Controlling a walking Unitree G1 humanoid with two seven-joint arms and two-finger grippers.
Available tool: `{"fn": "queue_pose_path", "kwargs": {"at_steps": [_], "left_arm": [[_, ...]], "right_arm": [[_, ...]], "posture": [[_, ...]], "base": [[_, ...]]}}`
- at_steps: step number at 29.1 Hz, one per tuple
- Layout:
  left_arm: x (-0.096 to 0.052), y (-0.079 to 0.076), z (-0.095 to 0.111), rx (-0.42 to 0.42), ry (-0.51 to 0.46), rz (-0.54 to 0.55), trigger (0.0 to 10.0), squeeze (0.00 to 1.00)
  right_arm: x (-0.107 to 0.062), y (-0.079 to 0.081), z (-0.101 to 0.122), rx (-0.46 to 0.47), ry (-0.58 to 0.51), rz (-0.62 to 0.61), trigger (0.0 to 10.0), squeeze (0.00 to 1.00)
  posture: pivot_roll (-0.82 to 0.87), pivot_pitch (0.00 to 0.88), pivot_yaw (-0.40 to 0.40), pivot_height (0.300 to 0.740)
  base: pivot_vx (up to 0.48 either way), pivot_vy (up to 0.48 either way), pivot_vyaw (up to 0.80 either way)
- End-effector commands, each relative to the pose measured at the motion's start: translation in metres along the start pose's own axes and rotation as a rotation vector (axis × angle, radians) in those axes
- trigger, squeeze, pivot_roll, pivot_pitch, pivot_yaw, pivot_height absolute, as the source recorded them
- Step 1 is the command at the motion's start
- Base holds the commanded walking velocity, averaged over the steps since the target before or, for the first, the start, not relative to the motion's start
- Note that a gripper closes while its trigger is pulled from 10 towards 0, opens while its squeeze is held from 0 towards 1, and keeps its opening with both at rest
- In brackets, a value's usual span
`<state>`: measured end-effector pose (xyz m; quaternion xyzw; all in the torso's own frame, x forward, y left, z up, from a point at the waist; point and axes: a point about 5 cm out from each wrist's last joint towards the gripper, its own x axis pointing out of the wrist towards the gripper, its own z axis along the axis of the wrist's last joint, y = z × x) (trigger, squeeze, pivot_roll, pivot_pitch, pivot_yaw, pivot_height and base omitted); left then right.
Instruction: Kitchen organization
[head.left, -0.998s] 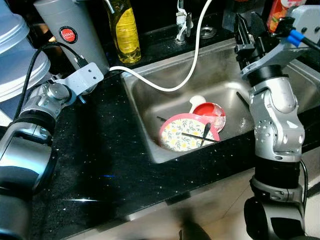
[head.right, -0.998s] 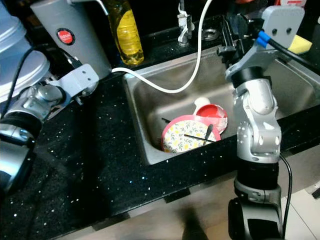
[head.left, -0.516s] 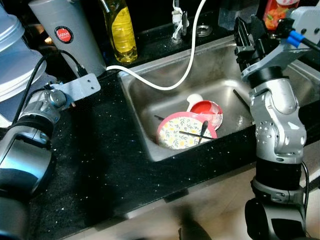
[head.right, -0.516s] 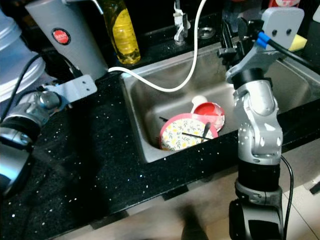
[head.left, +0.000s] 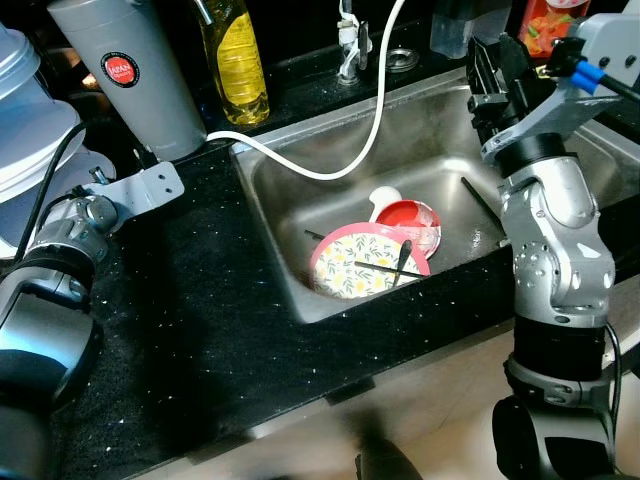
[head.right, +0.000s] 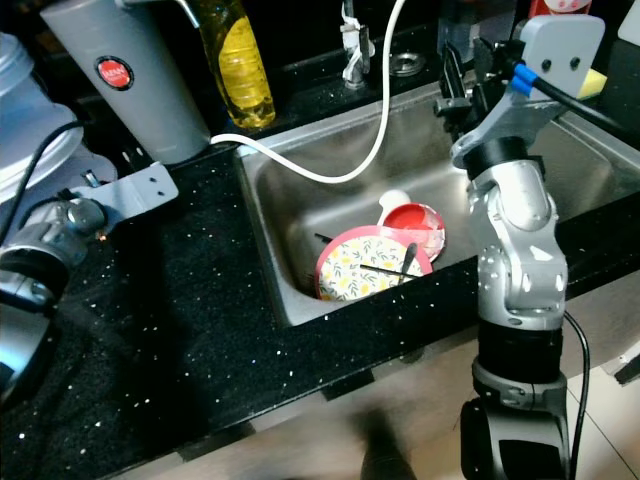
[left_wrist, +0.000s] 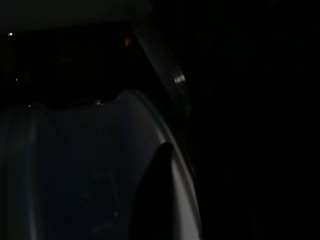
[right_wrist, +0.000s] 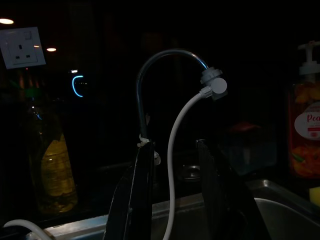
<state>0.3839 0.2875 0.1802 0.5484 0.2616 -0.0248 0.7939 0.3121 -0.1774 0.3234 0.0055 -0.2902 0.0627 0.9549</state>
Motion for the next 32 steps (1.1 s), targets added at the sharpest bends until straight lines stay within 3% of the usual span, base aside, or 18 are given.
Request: {"fn": "queue_pose_path", "kwargs": {"at_steps": [1,8,12,13,15,19,20,21,22,25,31,32], "left_arm": [[0.002,-0.028,-0.029,-0.016,0.105,-0.109,0.0,0.0],[0.002,-0.024,-0.032,-0.027,0.115,-0.09,0.0,0.0],[0.002,-0.02,-0.019,-0.046,0.067,-0.072,0.3,0.0],[0.002,-0.017,-0.013,-0.053,0.04,-0.06,9.7,0.0],[0.003,-0.015,-0.008,-0.072,0.011,-0.052,10.0,0.0],[0.0,0.004,0.023,-0.434,-0.144,0.003,10.0,0.0],[-0.001,0.008,0.026,-0.538,-0.167,0.003,10.0,1.0],[-0.001,0.008,0.026,-0.538,-0.167,0.003,10.0,1.0],[-0.003,0.013,0.031,-0.664,-0.199,-0.014,10.0,1.0],[-0.004,0.015,0.035,-0.87,-0.253,-0.088,10.0,1.0],[-0.004,0.016,0.024,-0.939,-0.19,-0.07,10.0,1.0],[-0.004,0.019,0.023,-0.956,-0.193,-0.068,10.0,0.0]], "right_arm": [[0.0,0.004,0.008,0.006,-0.029,0.017,10.0,0.0],[0.001,0.005,0.008,0.009,-0.032,0.016,10.0,0.0],[0.002,0.005,0.008,0.012,-0.036,0.015,10.0,0.0],[0.002,0.005,0.008,0.013,-0.038,0.015,10.0,0.0],[0.003,0.005,0.008,0.014,-0.039,0.015,10.0,0.0],[0.004,0.006,0.008,0.018,-0.046,0.016,10.0,0.0],[0.004,0.006,0.008,0.018,-0.047,0.018,10.0,0.0],[0.004,0.006,0.008,0.018,-0.047,0.018,10.0,0.0],[0.004,0.006,0.008,0.019,-0.047,0.019,10.0,0.0],[0.005,0.008,0.007,0.023,-0.046,0.026,10.0,0.0],[0.006,0.009,0.007,0.024,-0.05,0.029,10.0,0.0],[0.005,0.008,0.008,0.023,-0.051,0.025,10.0,0.0]], "posture": [[-0.24,0.143,0.131,0.74],[-0.23,0.13,0.134,0.74],[-0.23,0.121,0.134,0.74],[-0.23,0.118,0.134,0.74],[-0.22,0.114,0.135,0.74],[-0.22,0.108,0.134,0.74],[-0.22,0.108,0.132,0.74],[-0.22,0.108,0.132,0.74],[-0.22,0.107,0.132,0.74],[-0.21,0.103,0.128,0.74],[-0.22,0.102,0.138,0.74],[-0.22,0.101,0.141,0.74]], "base": [[0.0,0.0,0.0],[0.0,0.0,0.0],[0.0,0.0,0.0],[0.0,0.0,0.0],[0.0,0.0,0.0],[0.0,0.0,0.0],[0.0,0.0,0.0],[0.0,0.0,0.0],[0.0,0.0,0.0],[0.0,0.0,0.0],[0.0,0.0,0.0],[0.0,0.0,0.0]]}}
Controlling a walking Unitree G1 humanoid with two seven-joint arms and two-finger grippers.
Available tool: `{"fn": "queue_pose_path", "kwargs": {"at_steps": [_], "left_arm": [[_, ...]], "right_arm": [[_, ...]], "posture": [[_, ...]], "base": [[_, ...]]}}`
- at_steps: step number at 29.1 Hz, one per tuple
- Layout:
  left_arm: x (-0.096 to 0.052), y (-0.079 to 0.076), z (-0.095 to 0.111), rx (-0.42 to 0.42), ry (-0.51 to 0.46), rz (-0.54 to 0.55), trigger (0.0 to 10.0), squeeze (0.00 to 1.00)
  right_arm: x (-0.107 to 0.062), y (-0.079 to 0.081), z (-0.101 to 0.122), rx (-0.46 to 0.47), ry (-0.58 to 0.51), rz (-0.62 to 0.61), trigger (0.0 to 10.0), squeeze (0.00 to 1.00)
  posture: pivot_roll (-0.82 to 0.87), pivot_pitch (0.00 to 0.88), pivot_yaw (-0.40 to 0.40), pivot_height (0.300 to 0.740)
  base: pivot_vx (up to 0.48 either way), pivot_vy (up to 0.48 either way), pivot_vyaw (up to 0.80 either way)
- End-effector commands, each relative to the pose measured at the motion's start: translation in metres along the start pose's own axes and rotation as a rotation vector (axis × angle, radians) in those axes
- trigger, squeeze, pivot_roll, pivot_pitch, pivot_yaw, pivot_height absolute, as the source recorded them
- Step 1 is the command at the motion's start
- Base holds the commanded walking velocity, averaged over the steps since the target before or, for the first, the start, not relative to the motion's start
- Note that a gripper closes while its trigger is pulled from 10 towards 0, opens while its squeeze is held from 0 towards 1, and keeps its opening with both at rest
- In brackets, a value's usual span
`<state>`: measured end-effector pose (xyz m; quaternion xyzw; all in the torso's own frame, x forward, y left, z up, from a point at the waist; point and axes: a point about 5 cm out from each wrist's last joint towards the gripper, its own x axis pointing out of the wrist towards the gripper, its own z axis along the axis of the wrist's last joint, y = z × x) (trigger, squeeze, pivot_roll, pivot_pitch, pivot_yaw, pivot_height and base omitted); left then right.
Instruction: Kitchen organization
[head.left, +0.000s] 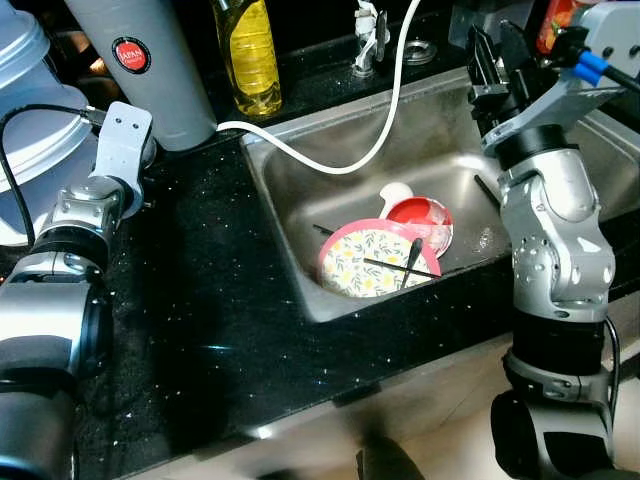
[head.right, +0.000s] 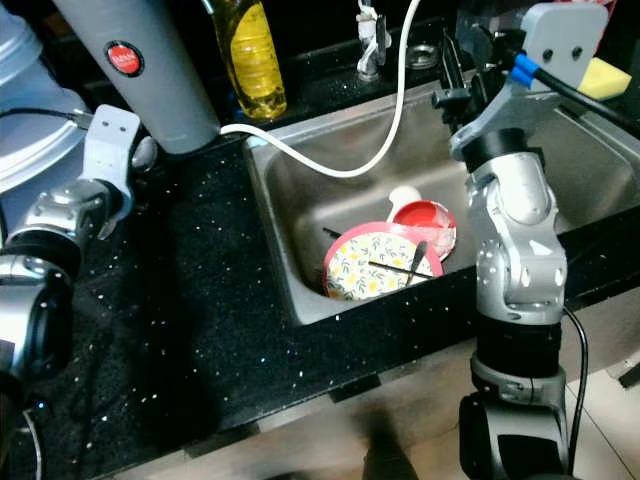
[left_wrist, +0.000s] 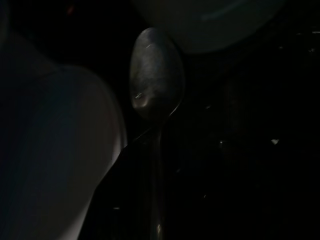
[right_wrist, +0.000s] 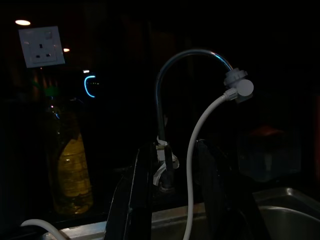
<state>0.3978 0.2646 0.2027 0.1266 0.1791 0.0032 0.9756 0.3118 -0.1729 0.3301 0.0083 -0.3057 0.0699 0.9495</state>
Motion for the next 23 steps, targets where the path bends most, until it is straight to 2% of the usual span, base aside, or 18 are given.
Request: {"fn": "queue_pose_path", "kwargs": {"at_steps": [1,2,3,4,6,7,8,12,15,17,19,22,23], "left_arm": [[-0.003,0.01,-0.001,-0.052,0.016,0.028,10.0,0.0],[-0.003,0.01,-0.001,-0.052,0.016,0.028,10.0,0.0],[-0.003,0.011,0.001,-0.076,0.008,0.017,10.0,1.0],[-0.004,0.012,0.002,-0.117,0.003,0.013,10.0,1.0],[-0.004,0.013,0.002,-0.133,0.002,0.012,10.0,1.0],[-0.004,0.012,0.002,-0.181,0.001,0.002,10.0,1.0],[-0.004,0.011,0.001,-0.221,0.002,-0.009,10.0,0.02],[-0.003,0.006,-0.009,-0.385,0.029,-0.036,10.0,0.0],[-0.003,0.007,-0.02,-0.469,0.065,-0.027,10.0,0.0],[-0.004,0.007,-0.021,-0.476,0.068,-0.027,10.0,0.0],[-0.005,0.011,-0.027,-0.453,0.093,0.017,9.9,0.0],[-0.007,0.016,-0.04,-0.468,0.135,0.052,10.0,0.0],[-0.007,0.015,-0.042,-0.476,0.144,0.044,7.3,0.0]], "right_arm": [[0.001,0.003,0.002,0.014,-0.019,0.01,10.0,0.0],[0.001,0.003,0.002,0.014,-0.019,0.01,10.0,0.0],[0.0,0.002,0.002,0.012,-0.018,0.006,10.0,0.0],[-0.002,0.001,0.002,0.01,-0.015,0.002,10.0,0.0],[-0.002,0.001,0.002,0.01,-0.015,0.001,10.0,0.0],[-0.003,0.001,0.002,0.01,-0.015,0.001,10.0,0.0],[-0.003,0.001,0.002,0.01,-0.015,0.001,10.0,0.0],[-0.002,0.001,0.003,0.008,-0.018,0.006,10.0,0.0],[-0.001,0.001,0.004,0.007,-0.02,0.008,10.0,0.0],[0.0,0.001,0.004,0.007,-0.02,0.008,10.0,0.0],[-0.001,0.001,0.004,0.006,-0.02,0.007,10.0,0.0],[-0.001,0.001,0.003,0.006,-0.018,0.007,10.0,0.0],[-0.001,0.001,0.003,0.006,-0.018,0.006,10.0,0.0]], "posture": [[-0.22,0.101,0.141,0.74],[-0.22,0.101,0.141,0.74],[-0.22,0.101,0.143,0.74],[-0.22,0.101,0.146,0.74],[-0.22,0.101,0.146,0.74],[-0.22,0.101,0.146,0.74],[-0.22,0.101,0.146,0.74],[-0.23,0.098,0.141,0.74],[-0.23,0.099,0.14,0.74],[-0.23,0.099,0.14,0.74],[-0.23,0.099,0.14,0.74],[-0.23,0.101,0.142,0.74],[-0.23,0.101,0.142,0.74]], "base": [[0.0,0.0,0.0],[0.0,0.0,0.0],[0.0,0.0,0.0],[0.0,0.0,0.0],[0.0,0.0,0.0],[0.0,0.0,0.0],[0.0,0.0,0.0],[0.0,0.0,0.0],[0.0,0.0,0.0],[0.0,0.0,0.0],[0.0,0.0,0.0],[0.0,0.0,0.0],[0.0,0.0,0.0]]}}
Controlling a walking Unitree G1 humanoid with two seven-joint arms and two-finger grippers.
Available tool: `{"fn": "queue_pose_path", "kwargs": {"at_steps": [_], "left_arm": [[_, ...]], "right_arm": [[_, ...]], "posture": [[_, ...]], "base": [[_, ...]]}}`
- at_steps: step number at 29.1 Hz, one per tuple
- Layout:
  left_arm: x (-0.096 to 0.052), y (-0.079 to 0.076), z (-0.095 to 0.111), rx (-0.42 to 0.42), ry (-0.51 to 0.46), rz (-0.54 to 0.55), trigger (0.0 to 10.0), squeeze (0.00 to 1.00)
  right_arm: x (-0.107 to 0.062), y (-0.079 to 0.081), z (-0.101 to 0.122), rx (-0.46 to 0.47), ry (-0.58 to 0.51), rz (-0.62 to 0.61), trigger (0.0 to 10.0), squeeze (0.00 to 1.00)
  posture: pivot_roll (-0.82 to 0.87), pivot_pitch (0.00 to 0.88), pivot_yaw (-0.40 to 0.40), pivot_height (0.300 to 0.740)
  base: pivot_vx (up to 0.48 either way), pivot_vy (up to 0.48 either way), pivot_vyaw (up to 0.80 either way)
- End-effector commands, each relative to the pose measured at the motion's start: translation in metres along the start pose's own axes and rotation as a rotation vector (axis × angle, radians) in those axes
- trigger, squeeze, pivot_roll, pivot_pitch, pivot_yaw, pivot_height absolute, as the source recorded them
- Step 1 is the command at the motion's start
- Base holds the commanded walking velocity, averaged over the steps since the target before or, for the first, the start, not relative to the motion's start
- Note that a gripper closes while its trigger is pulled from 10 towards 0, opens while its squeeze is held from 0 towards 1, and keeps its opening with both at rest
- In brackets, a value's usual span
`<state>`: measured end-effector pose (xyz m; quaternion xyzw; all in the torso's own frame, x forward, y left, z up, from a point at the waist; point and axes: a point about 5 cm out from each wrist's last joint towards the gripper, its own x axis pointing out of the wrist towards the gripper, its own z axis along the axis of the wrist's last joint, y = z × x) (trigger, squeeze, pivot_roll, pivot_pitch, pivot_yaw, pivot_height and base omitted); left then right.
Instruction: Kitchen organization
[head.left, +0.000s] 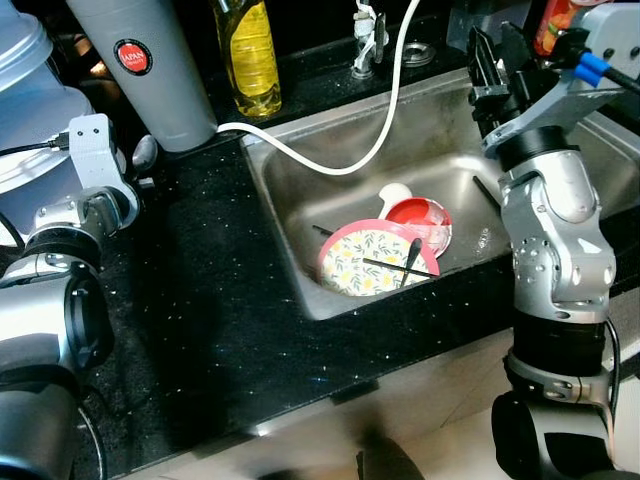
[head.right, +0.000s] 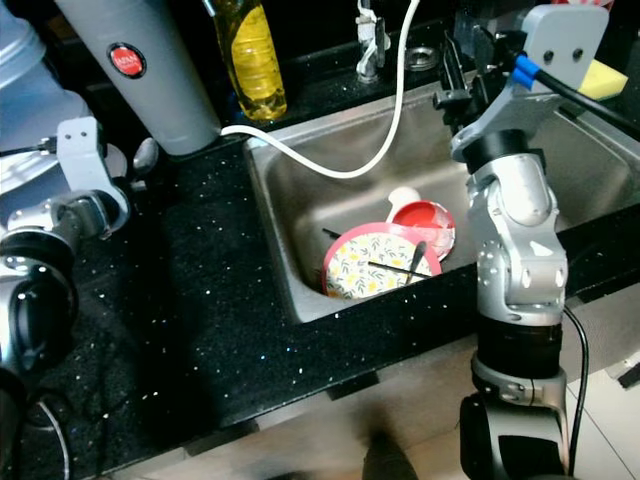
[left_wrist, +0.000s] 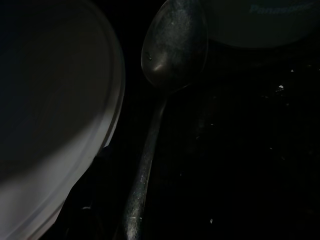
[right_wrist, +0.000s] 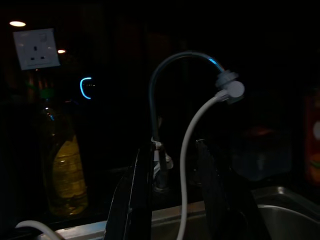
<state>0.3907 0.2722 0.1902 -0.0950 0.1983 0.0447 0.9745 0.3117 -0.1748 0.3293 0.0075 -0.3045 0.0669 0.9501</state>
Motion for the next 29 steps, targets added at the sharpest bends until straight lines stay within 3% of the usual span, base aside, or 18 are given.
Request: {"fn": "queue_pose_path", "kwargs": {"at_steps": [1,3,17,18,21,22,23,24,25,26,29], "left_arm": [[-0.004,0.022,-0.019,-0.027,0.08,0.066,7.3,0.0],[-0.003,0.02,-0.023,-0.06,0.095,0.047,0.0,0.0],[-0.002,0.011,-0.016,-0.098,0.067,-0.012,0.0,0.0],[-0.001,0.005,-0.006,-0.085,0.024,-0.031,3.1,0.0],[-0.001,0.001,0.0,-0.074,-0.007,-0.044,3.1,0.0],[-0.001,-0.012,0.014,-0.032,-0.071,-0.089,10.0,0.0],[0.0,-0.023,0.019,-0.009,-0.089,-0.111,10.0,0.0],[0.0,-0.023,0.019,-0.009,-0.089,-0.111,10.0,0.0],[0.0,-0.044,0.022,0.025,-0.113,-0.131,10.0,0.0],[0.0,-0.044,0.022,0.025,-0.113,-0.131,10.0,0.0],[-0.011,-0.079,0.008,0.028,-0.147,-0.135,10.0,0.0]], "right_arm": [[0.0,0.003,0.004,0.009,-0.021,0.011,10.0,0.0],[0.0,0.002,0.004,0.008,-0.021,0.01,10.0,0.0],[0.0,0.002,0.005,0.005,-0.024,0.008,10.0,0.0],[0.0,0.002,0.005,0.004,-0.025,0.007,10.0,0.0],[0.0,0.001,0.006,0.003,-0.025,0.005,10.0,0.0],[-0.001,0.001,0.006,0.002,-0.025,0.001,10.0,0.0],[-0.001,0.001,0.006,0.002,-0.024,0.001,10.0,0.0],[-0.001,0.001,0.006,0.002,-0.024,0.001,10.0,0.0],[-0.002,0.0,0.005,0.001,-0.022,0.0,10.0,0.0],[-0.002,0.0,0.005,0.001,-0.022,0.0,10.0,0.0],[-0.001,0.0,0.004,0.0,-0.02,0.001,10.0,0.0]], "posture": [[-0.23,0.101,0.142,0.74],[-0.23,0.101,0.14,0.74],[-0.23,0.104,0.143,0.74],[-0.23,0.105,0.146,0.74],[-0.23,0.105,0.146,0.74],[-0.23,0.106,0.146,0.74],[-0.23,0.109,0.149,0.74],[-0.23,0.109,0.149,0.74],[-0.22,0.11,0.146,0.74],[-0.22,0.11,0.146,0.74],[-0.22,0.108,0.144,0.74]], "base": [[0.0,0.0,0.0],[0.0,0.0,0.0],[0.0,0.0,0.0],[0.0,0.0,0.0],[0.0,0.0,0.0],[0.0,0.0,0.0],[0.0,0.0,0.0],[0.0,0.0,0.0],[0.0,0.0,0.0],[0.0,0.0,0.0],[0.0,0.0,0.0]]}}
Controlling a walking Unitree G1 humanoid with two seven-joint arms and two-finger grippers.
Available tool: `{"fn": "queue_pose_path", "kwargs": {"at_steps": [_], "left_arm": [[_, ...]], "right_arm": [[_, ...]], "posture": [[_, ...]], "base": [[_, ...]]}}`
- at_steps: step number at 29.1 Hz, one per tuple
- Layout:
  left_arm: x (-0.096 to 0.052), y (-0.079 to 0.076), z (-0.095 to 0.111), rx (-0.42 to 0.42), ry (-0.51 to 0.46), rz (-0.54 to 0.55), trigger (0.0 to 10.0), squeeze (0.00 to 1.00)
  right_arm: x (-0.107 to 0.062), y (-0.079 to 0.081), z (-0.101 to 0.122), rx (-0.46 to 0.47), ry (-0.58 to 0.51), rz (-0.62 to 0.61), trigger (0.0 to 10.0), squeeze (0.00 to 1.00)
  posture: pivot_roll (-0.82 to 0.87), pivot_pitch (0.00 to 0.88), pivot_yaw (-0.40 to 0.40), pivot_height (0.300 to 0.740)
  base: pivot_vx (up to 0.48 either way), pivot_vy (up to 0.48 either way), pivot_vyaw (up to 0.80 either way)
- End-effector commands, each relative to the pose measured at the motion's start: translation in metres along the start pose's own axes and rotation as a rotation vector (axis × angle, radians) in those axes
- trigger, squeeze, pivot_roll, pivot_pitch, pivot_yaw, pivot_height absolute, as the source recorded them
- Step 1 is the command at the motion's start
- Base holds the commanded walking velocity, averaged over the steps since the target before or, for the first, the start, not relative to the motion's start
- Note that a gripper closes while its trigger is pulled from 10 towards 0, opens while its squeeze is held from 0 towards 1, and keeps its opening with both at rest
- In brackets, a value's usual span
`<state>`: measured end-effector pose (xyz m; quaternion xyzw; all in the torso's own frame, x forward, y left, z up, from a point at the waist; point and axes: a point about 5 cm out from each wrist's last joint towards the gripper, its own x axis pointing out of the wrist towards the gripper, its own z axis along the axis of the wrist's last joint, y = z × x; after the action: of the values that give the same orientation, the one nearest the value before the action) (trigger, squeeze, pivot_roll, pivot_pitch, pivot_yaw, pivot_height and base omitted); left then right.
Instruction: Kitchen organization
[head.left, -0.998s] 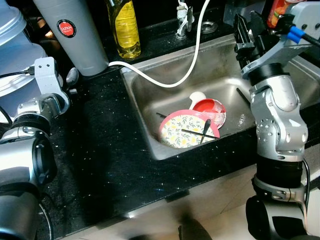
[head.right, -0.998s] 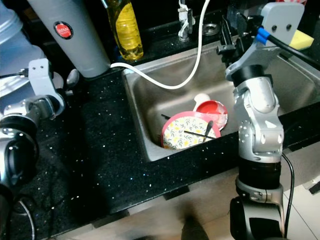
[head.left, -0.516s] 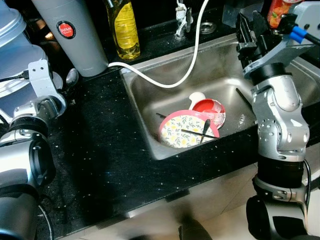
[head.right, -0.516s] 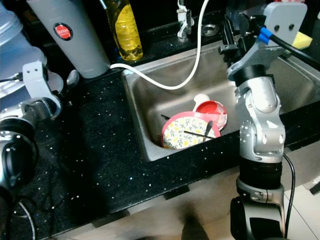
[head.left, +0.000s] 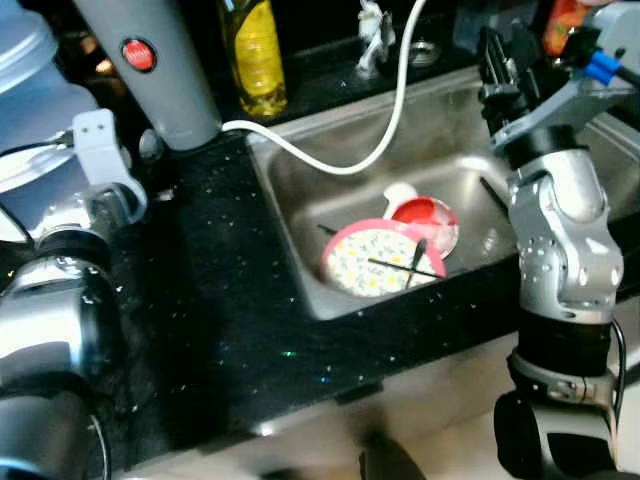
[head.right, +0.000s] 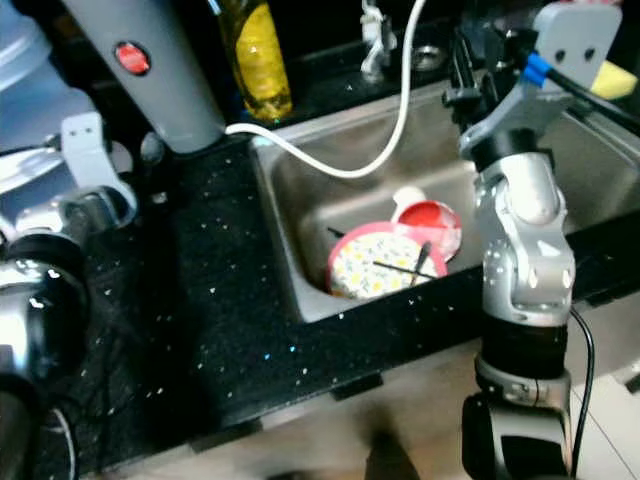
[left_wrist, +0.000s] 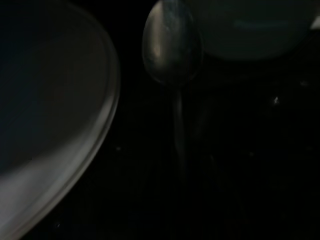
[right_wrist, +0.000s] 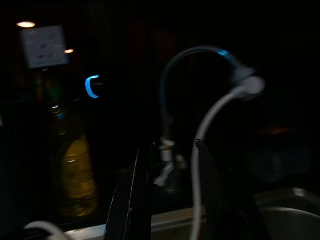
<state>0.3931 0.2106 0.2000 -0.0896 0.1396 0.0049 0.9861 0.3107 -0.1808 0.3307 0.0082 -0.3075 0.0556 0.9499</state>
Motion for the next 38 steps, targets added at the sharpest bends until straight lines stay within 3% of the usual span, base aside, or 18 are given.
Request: {"fn": "queue_pose_path", "kwargs": {"at_steps": [1,3,6,7,8,12,14,15,20,22,24,25,27,32,37,38], "left_arm": [[-0.009,-0.03,0.005,0.026,-0.059,-0.038,10.0,0.0],[-0.024,-0.053,-0.009,0.123,-0.13,0.016,10.0,0.0],[-0.04,-0.089,-0.028,0.121,-0.166,-0.012,10.0,0.0],[-0.04,-0.089,-0.028,0.121,-0.166,-0.012,10.0,0.0],[-0.046,-0.104,-0.036,0.104,-0.155,-0.043,10.0,0.0],[-0.052,-0.121,-0.035,0.138,-0.135,-0.154,10.0,0.0],[-0.05,-0.124,-0.03,0.179,-0.15,-0.208,10.0,0.0],[-0.044,-0.123,-0.014,0.225,-0.161,-0.298,10.0,0.0],[-0.033,-0.114,0.009,0.252,-0.169,-0.37,10.0,0.0],[-0.026,-0.116,0.017,0.236,-0.131,-0.469,10.0,0.0],[-0.025,-0.126,0.016,0.304,-0.077,-0.638,10.0,0.0],[-0.025,-0.126,0.016,0.304,-0.077,-0.638,10.0,0.0],[-0.02,-0.132,0.014,0.398,-0.036,-0.709,10.0,0.0],[-0.005,-0.139,0.014,0.503,0.027,-0.776,10.0,0.0],[-0.003,-0.147,0.01,0.538,0.047,-0.821,10.0,0.0],[-0.003,-0.149,0.007,0.549,0.06,-0.839,10.0,0.2]], "right_arm": [[0.0,0.006,0.002,0.008,-0.013,0.024,10.0,0.0],[0.001,0.006,0.001,0.01,-0.012,0.028,10.0,0.0],[0.003,0.007,0.001,0.012,-0.014,0.034,10.0,0.0],[0.003,0.007,0.001,0.012,-0.014,0.034,10.0,0.0],[0.004,0.007,0.0,0.013,-0.015,0.035,10.0,0.0],[0.005,0.006,0.001,0.009,-0.02,0.031,10.0,0.0],[0.004,0.005,0.002,0.006,-0.022,0.025,10.0,0.0],[0.002,0.0,0.003,-0.01,-0.026,0.008,10.0,0.0],[0.001,-0.013,0.007,-0.057,-0.034,-0.029,10.0,0.0],[0.001,-0.027,0.011,-0.117,-0.035,-0.068,10.0,0.0],[0.002,-0.041,0.014,-0.169,-0.022,-0.093,10.0,0.0],[0.002,-0.041,0.014,-0.169,-0.022,-0.093,10.0,0.0],[0.002,-0.049,0.013,-0.178,0.026,-0.066,10.0,0.0],[0.004,-0.053,0.018,-0.184,0.113,0.067,10.0,0.0],[0.004,-0.048,0.019,-0.196,0.127,0.125,10.0,0.0],[0.004,-0.045,0.018,-0.195,0.128,0.142,10.0,0.0]], "posture": [[-0.21,0.107,0.141,0.74],[-0.21,0.107,0.137,0.74],[-0.2,0.106,0.135,0.74],[-0.2,0.106,0.135,0.74],[-0.2,0.104,0.139,0.74],[-0.21,0.104,0.15,0.74],[-0.21,0.104,0.154,0.74],[-0.22,0.104,0.159,0.74],[-0.23,0.104,0.162,0.74],[-0.24,0.104,0.165,0.74],[-0.25,0.105,0.169,0.74],[-0.25,0.105,0.169,0.74],[-0.27,0.109,0.181,0.74],[-0.3,0.112,0.194,0.74],[-0.3,0.111,0.194,0.74],[-0.3,0.111,0.195,0.74]], "base": [[0.0,0.0,0.0],[0.0,0.0,0.0],[0.0,0.0,0.0],[0.0,0.0,0.0],[0.0,0.0,0.0],[0.0,0.0,0.0],[0.0,0.0,0.0],[0.0,0.0,0.0],[0.0,0.0,0.0],[0.0,0.0,0.0],[0.0,0.0,0.0],[0.0,0.0,0.0],[0.0,0.0,0.0],[0.0,0.0,0.0],[0.0,0.0,0.0],[0.0,0.0,0.0]]}}
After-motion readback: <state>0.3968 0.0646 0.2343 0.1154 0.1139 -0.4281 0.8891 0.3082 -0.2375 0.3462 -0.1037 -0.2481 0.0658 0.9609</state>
